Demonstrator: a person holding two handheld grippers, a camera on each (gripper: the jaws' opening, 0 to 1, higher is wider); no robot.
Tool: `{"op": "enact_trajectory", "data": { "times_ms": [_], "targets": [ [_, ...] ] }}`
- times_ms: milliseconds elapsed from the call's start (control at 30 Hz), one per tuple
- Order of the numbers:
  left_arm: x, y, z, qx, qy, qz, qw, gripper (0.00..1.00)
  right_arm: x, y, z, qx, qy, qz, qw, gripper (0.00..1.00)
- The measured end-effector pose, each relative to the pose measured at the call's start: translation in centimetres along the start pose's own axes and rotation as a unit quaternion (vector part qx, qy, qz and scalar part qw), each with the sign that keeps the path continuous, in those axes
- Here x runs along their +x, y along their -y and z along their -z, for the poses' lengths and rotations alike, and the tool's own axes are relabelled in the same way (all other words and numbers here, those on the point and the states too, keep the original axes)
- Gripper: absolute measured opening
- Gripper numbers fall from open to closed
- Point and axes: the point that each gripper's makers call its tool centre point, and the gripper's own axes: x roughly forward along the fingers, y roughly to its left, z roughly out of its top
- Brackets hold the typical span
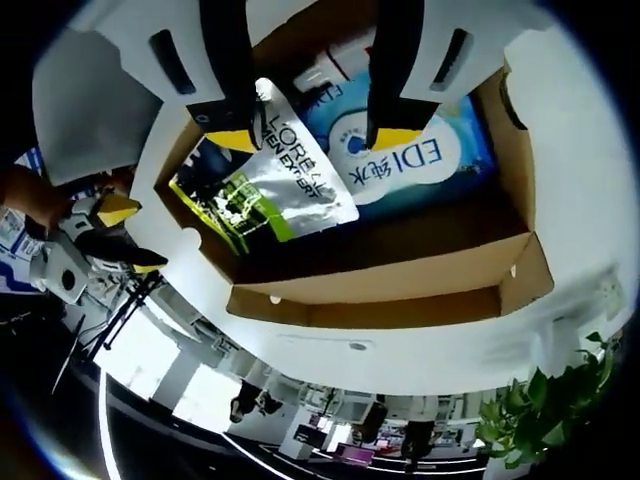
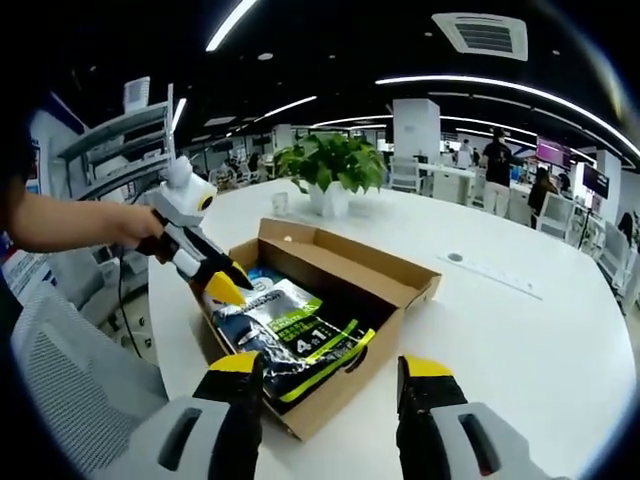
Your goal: Operate the shoe box by opening the lid, removing the specified soft item, and placing it in the target area until the item is outside and the box remains undamaged.
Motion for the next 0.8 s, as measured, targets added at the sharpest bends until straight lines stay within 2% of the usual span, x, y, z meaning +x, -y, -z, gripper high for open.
{"op": "enact_trajectory", "data": {
  "times_ms": [267, 467, 600, 800],
  "targets": [
    [0.7, 0.6, 0.2, -0.025, -0.006, 0.023, 0.9994, 0.33, -0.4, -0.5, 0.3, 0.008, 0.005, 0.001, 1.0000, 0.52],
    [1.0, 0.8, 0.3, -0.077, -0.004, 0.044, 0.9961, 0.21, -0.5, -0.7, 0.6, 0.010, 0.007, 0.003, 0.9999, 0.51],
    [1.3, 0.9, 0.3, -0.094, -0.006, 0.053, 0.9942, 0.14, -0.6, -0.8, 0.8, 0.014, 0.006, 0.004, 0.9999, 0.51],
    [1.3, 0.6, 0.4, -0.126, -0.009, 0.053, 0.9906, 0.07, -0.6, -0.9, 0.8, 0.019, 0.007, 0.004, 0.9998, 0.50]
  ]
}}
